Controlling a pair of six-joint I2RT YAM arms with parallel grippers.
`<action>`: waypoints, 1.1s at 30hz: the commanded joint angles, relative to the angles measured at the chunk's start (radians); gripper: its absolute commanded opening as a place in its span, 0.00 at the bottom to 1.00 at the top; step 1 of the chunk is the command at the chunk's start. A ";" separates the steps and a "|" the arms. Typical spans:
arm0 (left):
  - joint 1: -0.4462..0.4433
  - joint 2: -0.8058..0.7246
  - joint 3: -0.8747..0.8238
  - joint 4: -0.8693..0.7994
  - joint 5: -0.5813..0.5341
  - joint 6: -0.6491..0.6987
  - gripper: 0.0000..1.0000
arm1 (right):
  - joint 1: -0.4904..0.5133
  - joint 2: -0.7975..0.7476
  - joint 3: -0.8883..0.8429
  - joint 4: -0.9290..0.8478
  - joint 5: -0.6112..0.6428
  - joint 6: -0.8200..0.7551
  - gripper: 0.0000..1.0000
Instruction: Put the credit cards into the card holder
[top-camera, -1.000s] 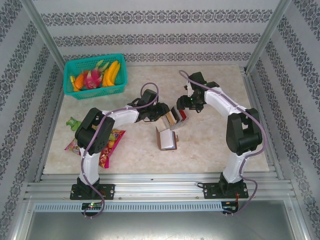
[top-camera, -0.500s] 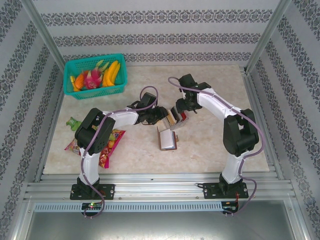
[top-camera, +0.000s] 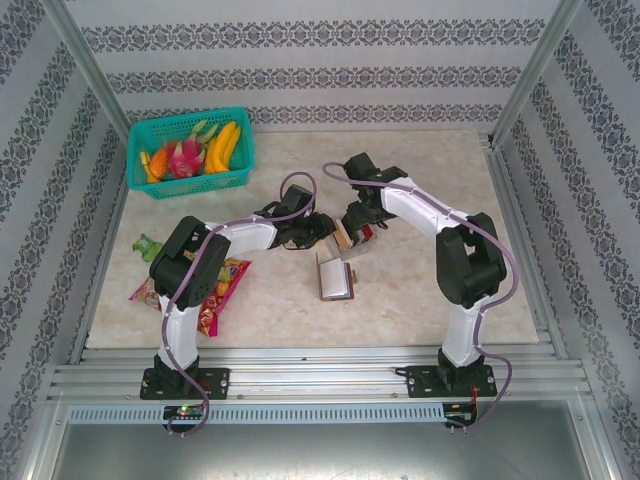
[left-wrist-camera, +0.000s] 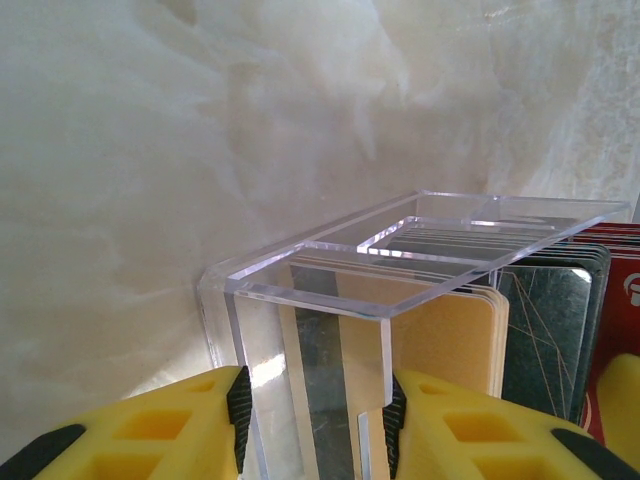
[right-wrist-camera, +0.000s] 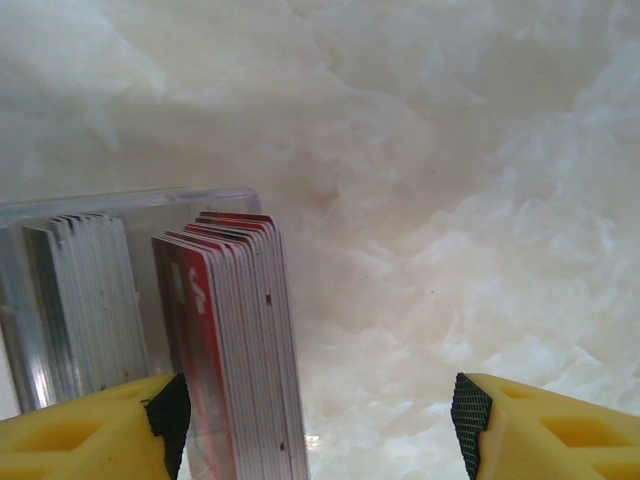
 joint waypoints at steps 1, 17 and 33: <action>0.004 0.007 -0.007 -0.051 -0.011 0.006 0.42 | 0.010 0.020 0.029 -0.032 0.067 -0.010 0.71; 0.000 0.008 -0.001 -0.057 -0.014 0.009 0.41 | 0.025 -0.016 0.038 -0.039 0.091 -0.012 0.48; -0.002 0.011 0.007 -0.061 -0.010 0.011 0.41 | 0.035 -0.023 0.045 -0.042 0.089 -0.018 0.31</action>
